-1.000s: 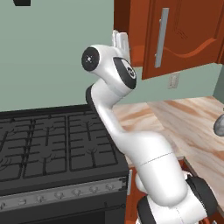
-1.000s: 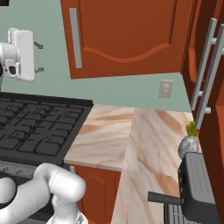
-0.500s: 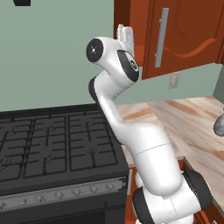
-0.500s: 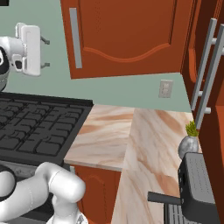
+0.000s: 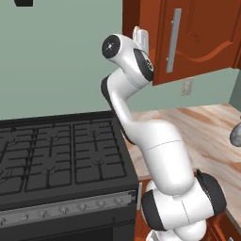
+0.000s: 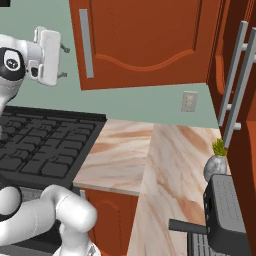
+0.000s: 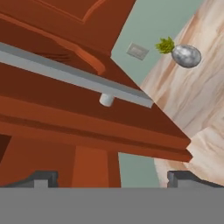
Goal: Get the candle and the beer from the cabinet and move them to the dining counter.
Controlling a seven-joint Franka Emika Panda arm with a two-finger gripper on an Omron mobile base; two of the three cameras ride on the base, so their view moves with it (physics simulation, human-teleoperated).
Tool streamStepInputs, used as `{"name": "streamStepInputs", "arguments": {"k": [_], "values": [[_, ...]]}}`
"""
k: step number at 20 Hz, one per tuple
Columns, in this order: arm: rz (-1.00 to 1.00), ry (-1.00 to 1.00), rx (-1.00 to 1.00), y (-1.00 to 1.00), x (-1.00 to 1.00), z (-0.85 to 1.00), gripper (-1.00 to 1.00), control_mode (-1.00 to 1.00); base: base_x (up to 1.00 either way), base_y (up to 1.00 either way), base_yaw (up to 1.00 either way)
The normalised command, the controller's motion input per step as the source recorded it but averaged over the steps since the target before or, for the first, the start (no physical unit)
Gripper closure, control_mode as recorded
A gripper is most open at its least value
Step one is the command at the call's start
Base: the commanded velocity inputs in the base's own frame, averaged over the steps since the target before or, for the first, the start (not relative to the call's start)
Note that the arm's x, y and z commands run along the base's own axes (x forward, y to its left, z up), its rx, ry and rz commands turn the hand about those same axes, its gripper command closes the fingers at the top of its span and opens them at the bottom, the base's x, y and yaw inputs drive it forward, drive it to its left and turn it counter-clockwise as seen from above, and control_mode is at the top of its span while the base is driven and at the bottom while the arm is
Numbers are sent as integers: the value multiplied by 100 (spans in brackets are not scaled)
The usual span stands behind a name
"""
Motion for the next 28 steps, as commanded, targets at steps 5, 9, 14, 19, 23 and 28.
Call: {"name": "streamStepInputs", "arguments": {"k": [5,9,14,19,23,28], "values": [[-6,-20,15,0,41,-29,-100,-100,0,0,0],[-4,-19,16,0,31,-31,-100,-100,0,0,0],[-4,-17,19,2,30,-38,-100,-100,0,0,0],[-1,-23,19,13,28,-32,-100,-100,0,0,0],[-2,-24,14,3,7,-19,-100,-100,0,0,0],[-5,-16,13,-2,-8,-12,-100,-100,0,0,0]]}}
